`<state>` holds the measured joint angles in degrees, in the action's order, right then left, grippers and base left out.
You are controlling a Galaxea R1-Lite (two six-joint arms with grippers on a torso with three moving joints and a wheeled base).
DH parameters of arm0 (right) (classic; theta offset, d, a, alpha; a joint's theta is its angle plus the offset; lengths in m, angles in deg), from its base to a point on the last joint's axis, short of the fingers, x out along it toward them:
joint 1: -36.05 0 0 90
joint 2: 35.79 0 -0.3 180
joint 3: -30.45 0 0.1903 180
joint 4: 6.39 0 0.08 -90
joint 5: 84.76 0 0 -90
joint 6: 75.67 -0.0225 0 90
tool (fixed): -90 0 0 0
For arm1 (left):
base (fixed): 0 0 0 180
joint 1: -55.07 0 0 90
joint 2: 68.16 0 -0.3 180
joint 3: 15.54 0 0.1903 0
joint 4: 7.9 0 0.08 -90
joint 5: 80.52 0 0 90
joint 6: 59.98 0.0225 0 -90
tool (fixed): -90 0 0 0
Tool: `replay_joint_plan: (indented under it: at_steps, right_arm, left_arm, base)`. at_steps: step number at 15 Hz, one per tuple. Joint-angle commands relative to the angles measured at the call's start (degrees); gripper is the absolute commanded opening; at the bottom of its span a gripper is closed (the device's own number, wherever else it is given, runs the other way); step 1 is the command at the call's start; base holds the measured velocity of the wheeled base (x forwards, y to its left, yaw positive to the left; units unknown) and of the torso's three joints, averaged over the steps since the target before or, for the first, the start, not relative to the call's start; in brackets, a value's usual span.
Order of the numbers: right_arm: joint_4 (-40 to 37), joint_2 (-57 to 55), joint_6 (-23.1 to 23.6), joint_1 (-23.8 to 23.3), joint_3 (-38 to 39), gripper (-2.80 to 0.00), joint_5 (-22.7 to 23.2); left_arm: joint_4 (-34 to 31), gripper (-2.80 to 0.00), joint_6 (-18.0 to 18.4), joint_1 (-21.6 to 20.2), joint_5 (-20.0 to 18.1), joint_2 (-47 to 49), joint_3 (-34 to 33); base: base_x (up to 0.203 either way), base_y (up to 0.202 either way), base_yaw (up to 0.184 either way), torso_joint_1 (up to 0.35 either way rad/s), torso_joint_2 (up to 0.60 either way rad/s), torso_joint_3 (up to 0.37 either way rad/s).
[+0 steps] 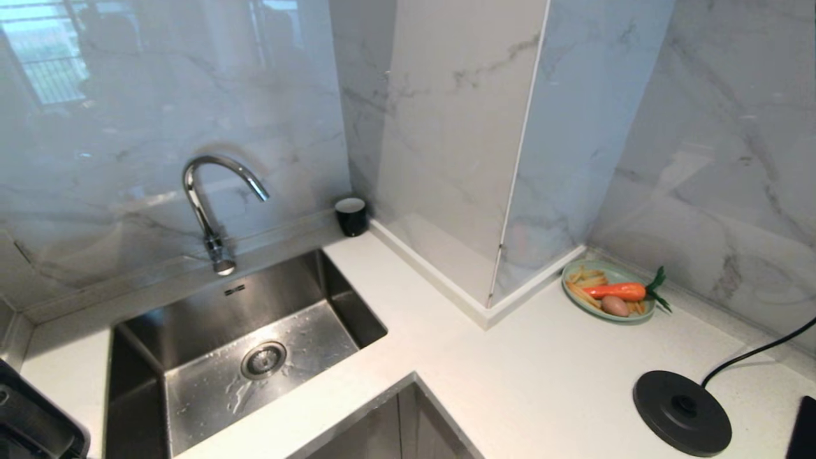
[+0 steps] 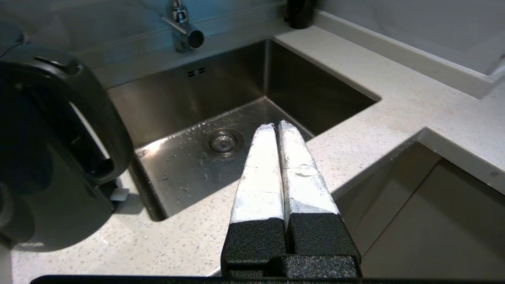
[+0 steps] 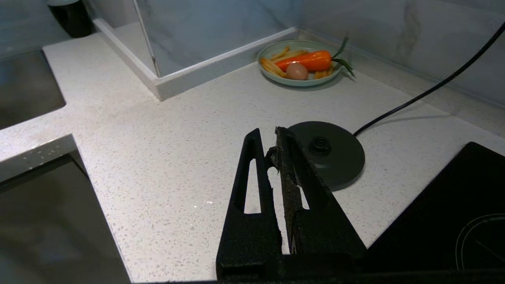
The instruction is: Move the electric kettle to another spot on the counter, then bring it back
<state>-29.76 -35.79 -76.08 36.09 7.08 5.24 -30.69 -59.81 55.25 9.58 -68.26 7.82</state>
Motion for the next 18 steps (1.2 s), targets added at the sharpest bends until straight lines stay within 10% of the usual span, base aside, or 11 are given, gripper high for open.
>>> replay_joint_plan:
  at_steps: [1,18]
  right_arm:
    - [0.0,0.0,0.0,0.0,0.0,-2.80,0.0]
    - [0.0,0.0,0.2,0.0,0.0,-2.80,0.0]
  left_arm:
    - [0.0,-2.80,0.0,0.0,0.0,0.1,0.0]
    - [0.0,-2.80,-0.1,0.0,0.0,0.1,0.0]
  base:
    - [0.000,0.000,0.000,0.000,0.00,0.000]
    - [0.000,0.000,0.000,0.000,0.00,0.000]
